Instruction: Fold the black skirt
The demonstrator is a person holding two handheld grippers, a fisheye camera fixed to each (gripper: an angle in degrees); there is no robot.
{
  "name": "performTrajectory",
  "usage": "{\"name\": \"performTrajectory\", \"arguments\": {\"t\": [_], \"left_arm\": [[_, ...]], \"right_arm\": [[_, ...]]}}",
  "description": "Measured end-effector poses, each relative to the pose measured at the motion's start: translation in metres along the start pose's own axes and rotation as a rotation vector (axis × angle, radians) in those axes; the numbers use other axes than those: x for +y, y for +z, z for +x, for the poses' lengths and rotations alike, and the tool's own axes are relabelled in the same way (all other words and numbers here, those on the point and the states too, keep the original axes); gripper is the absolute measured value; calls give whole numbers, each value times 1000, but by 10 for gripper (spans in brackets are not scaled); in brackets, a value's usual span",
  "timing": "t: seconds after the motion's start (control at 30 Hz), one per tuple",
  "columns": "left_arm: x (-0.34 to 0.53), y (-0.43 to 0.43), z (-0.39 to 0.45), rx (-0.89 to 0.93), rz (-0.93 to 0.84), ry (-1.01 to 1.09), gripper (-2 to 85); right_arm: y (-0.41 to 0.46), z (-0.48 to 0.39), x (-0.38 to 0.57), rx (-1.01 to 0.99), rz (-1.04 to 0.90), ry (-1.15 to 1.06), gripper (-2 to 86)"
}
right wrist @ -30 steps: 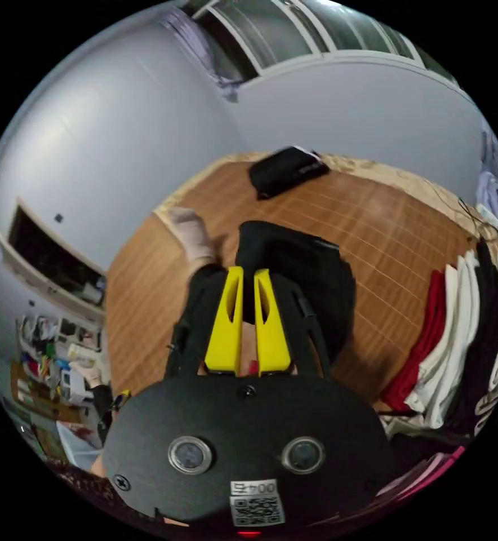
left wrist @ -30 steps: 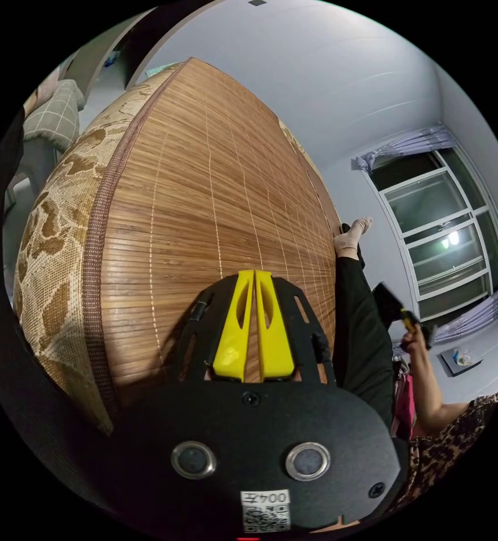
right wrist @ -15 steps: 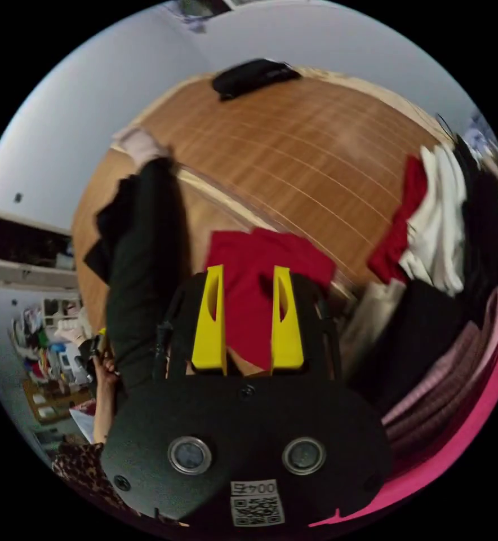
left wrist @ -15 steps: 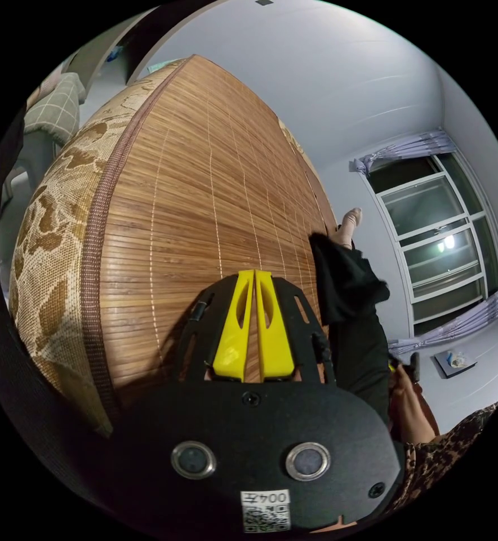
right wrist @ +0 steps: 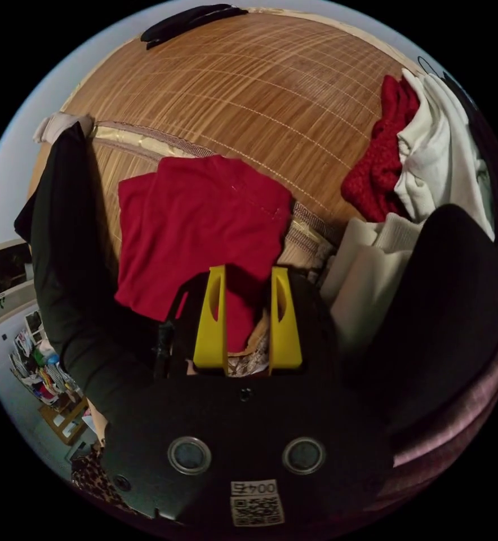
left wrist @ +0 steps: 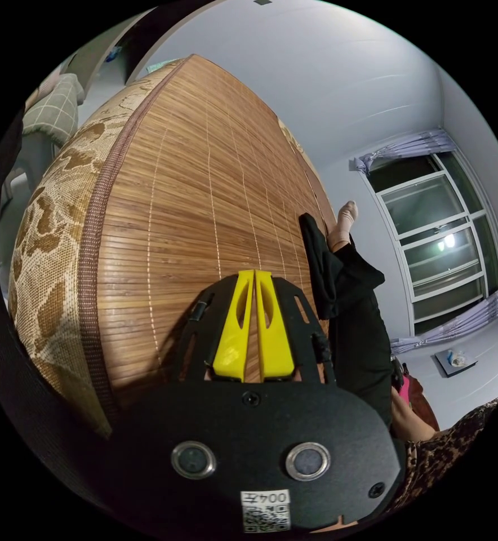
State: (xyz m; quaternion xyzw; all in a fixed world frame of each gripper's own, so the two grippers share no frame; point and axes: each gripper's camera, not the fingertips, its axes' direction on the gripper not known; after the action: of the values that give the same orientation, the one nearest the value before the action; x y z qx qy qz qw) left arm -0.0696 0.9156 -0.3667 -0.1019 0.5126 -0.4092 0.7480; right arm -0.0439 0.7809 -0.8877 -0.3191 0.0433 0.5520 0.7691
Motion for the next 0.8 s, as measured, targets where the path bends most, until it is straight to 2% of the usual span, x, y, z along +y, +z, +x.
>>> {"name": "performTrajectory", "arguments": {"t": [0.07,0.33,0.43,0.57,0.8], "left_arm": [[-1,0,0,-1,-1,2,11],[-4,-2,-2,-2,0,6,12],[-5,-4,-2,-5,2,9,12],[-6,-6,-2,-9,4,11,11],[-9,-10,-2,-19,7,13,10]], "right_arm": [[-1,-17,0,-21,7,-71,71],[-20,-134,-11,404,182,-462,55],[-25,-151,-39,465,203,-504,54],[-32,-138,-81,382,214,-410,54],[-36,-53,-117,133,264,59,55]]}}
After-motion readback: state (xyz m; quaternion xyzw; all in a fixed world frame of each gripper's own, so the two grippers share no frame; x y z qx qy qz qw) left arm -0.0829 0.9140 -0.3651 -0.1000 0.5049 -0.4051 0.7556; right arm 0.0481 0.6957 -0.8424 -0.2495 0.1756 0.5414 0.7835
